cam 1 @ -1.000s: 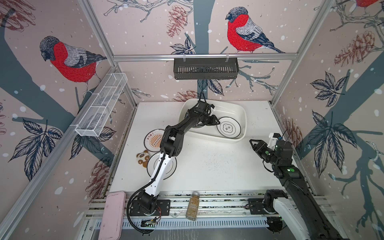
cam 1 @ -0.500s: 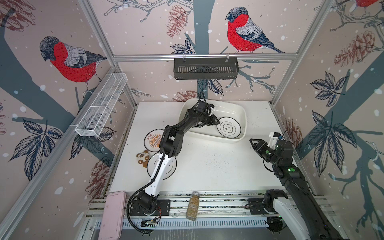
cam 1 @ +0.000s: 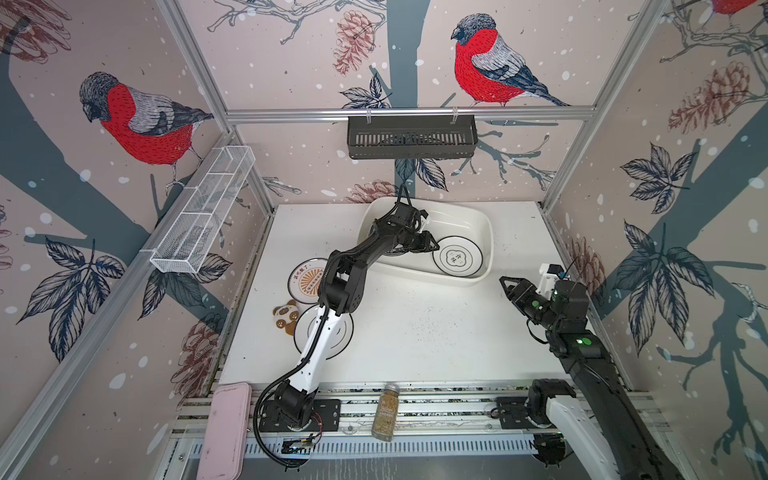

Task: Place the plates into the plastic bin on the countertop
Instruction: 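Lay the plate flat in the bin and open the left gripper, then withdraw the left gripper from the bin while the right gripper reaches toward the table plate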

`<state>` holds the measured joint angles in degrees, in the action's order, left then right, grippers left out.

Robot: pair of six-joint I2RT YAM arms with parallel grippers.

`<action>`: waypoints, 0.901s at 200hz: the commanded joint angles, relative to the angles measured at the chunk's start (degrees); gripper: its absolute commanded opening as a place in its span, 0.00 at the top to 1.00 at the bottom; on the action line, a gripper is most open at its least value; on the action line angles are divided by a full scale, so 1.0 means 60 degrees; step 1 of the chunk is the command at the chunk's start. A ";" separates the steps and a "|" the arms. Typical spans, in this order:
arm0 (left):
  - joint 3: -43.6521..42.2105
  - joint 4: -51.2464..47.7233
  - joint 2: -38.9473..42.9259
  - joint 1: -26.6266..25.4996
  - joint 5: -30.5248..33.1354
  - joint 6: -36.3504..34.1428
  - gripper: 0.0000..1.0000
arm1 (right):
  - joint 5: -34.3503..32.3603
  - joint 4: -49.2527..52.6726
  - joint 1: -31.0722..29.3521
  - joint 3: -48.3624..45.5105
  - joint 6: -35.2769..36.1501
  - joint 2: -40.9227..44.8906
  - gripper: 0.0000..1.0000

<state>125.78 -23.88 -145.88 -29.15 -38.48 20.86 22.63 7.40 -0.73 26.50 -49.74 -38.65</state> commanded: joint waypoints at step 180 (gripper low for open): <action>-0.5683 -0.0299 0.9397 0.0908 0.2689 -0.3490 0.20 | 0.0710 -0.2631 -0.5599 0.1406 0.1064 -0.3461 0.44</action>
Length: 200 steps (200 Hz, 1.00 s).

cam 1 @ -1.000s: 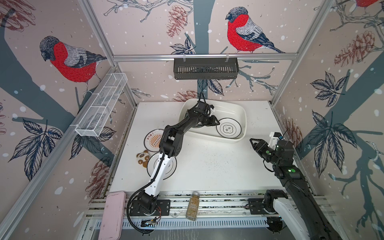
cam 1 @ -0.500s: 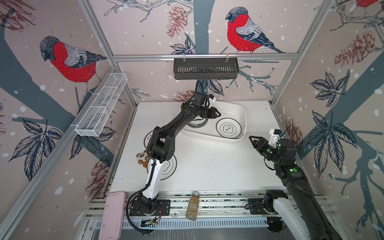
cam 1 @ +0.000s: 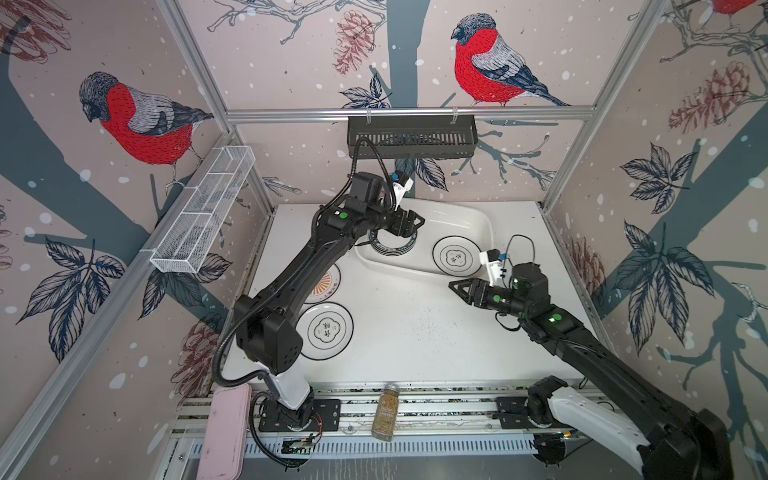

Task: Place the plates into the plastic bin on the countertop
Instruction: 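Withdraw the left gripper from the bin while the right gripper reaches toward the table plate, then lower the right gripper onto the white dark-rimmed plate's rim and close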

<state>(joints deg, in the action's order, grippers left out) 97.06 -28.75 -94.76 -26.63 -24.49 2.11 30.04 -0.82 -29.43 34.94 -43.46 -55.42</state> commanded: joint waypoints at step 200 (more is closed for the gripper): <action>-0.3951 0.1233 0.3910 0.3710 0.0231 -0.0439 0.09 | 0.0362 -0.3760 -0.4699 0.3856 -0.0461 -0.9366 0.51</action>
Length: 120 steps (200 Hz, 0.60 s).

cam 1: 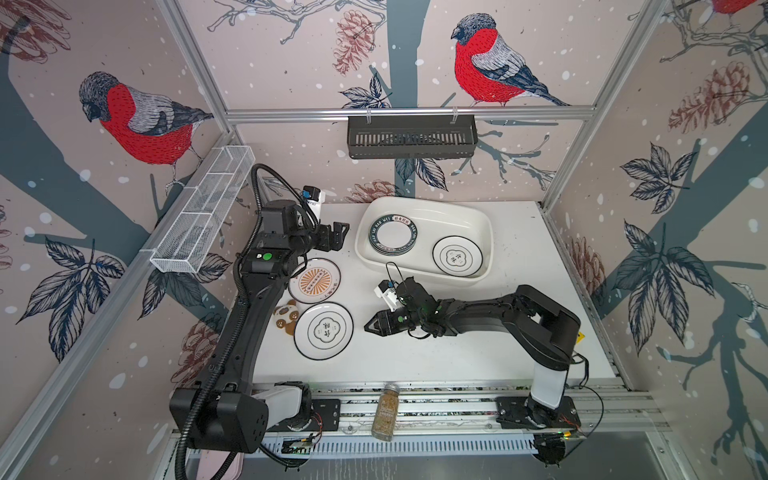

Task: Place the plates into the plastic bin on the countertop
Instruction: 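Lower the right gripper onto the white dark-rimmed plate's rim and close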

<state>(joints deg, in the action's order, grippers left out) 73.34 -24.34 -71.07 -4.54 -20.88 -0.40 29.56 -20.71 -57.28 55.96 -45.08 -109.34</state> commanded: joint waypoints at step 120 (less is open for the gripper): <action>-0.0153 0.0727 0.0036 0.0033 -0.0879 0.0242 0.09 | 0.0613 -0.0198 -0.0172 0.2095 -0.0558 -0.2241 0.55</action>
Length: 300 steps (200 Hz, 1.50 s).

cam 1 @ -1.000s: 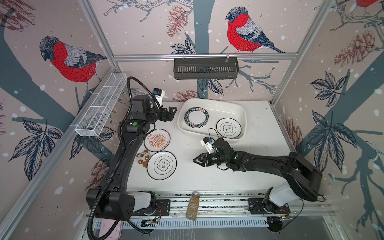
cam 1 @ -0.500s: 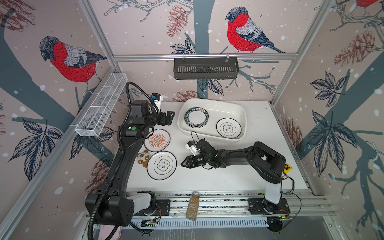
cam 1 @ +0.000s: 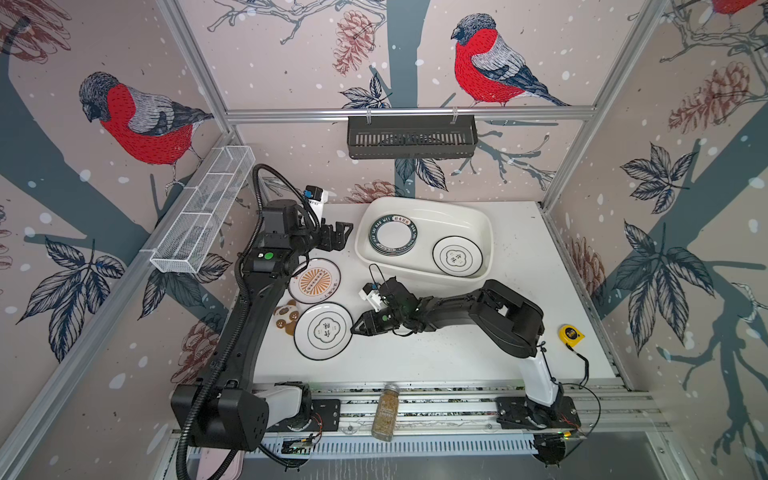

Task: Place the plates into the plastic bin on the countertop
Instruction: 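Lower the right gripper onto the white dark-rimmed plate's rim and close, then tilt the plate up on edge with the right gripper and lift it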

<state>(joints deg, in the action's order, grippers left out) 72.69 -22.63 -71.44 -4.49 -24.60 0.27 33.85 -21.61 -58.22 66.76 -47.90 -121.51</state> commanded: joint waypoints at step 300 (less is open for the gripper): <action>-0.0520 0.0859 0.0548 0.0018 -0.0844 0.0628 0.09 | -0.0932 0.1120 0.0126 0.1282 -0.0147 -0.1138 0.86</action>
<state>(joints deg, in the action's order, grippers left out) 69.56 -19.94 -68.47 -4.49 -28.69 4.08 31.00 -19.22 -57.63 75.35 -48.38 -128.33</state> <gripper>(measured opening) 0.912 0.157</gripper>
